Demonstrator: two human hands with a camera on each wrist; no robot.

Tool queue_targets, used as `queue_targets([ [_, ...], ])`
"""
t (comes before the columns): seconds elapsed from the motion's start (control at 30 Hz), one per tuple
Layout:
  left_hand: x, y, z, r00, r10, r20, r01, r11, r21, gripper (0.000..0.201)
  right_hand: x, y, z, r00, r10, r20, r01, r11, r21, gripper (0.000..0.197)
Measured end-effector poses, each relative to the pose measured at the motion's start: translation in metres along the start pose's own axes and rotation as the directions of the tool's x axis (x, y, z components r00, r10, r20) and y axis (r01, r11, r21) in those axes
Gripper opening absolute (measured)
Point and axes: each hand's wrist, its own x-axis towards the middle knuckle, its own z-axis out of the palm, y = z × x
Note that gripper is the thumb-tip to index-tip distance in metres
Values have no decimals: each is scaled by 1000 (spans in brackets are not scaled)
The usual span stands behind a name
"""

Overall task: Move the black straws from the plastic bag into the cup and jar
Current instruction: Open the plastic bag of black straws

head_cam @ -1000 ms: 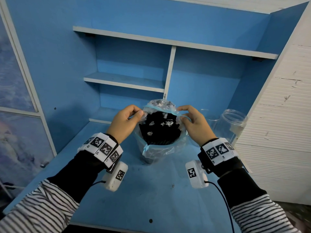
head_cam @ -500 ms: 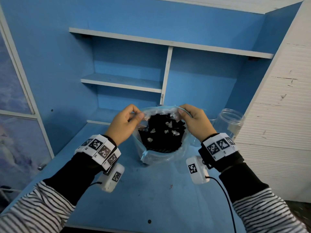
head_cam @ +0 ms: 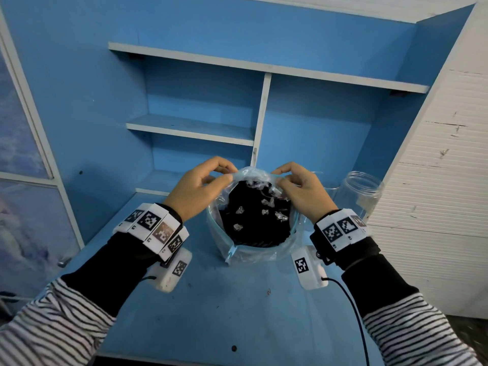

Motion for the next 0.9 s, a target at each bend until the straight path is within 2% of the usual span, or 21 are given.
queue_targets([
  [0.13, 6, 2, 4, 998, 29, -54, -23, 993, 113, 8, -7, -2, -4, 998, -35, 60, 39, 997, -60, 8],
  [0.3, 10, 3, 8, 998, -16, -59, 20, 997, 68, 13, -7, -5, -10, 983, -142, 112, 165, 958, -235, 23],
  [0.43, 11, 2, 14, 999, -50, -14, 50, 998, 28, 8, -1, -5, -11, 972, -75, 221, 147, 932, -331, 36],
  [0.53, 11, -7, 17, 994, -101, 34, 101, 995, -4, 15, 0, -2, -7, 964, 2, 266, 82, 949, -304, 35],
  [0.63, 8, -12, 21, 980, -169, 105, 174, 984, -40, 32, -1, 0, -4, 961, 37, 274, 15, 983, -186, 13],
  [0.7, 8, -8, 20, 973, -208, 104, 216, 974, -70, 32, -1, 2, -4, 964, 8, 266, 36, 987, -160, 8],
  [0.8, 5, -1, 11, 951, -247, 187, 261, 964, -55, 22, -2, 9, -7, 973, -15, 231, 54, 985, -164, 12],
  [0.87, 2, -1, 5, 939, -247, 238, 258, 966, -16, 26, -4, 12, -9, 979, -8, 204, 44, 984, -172, 17],
  [0.9, 0, -2, 4, 943, -246, 225, 251, 968, 7, 28, -6, 12, -10, 983, -3, 181, 37, 982, -186, 20],
])
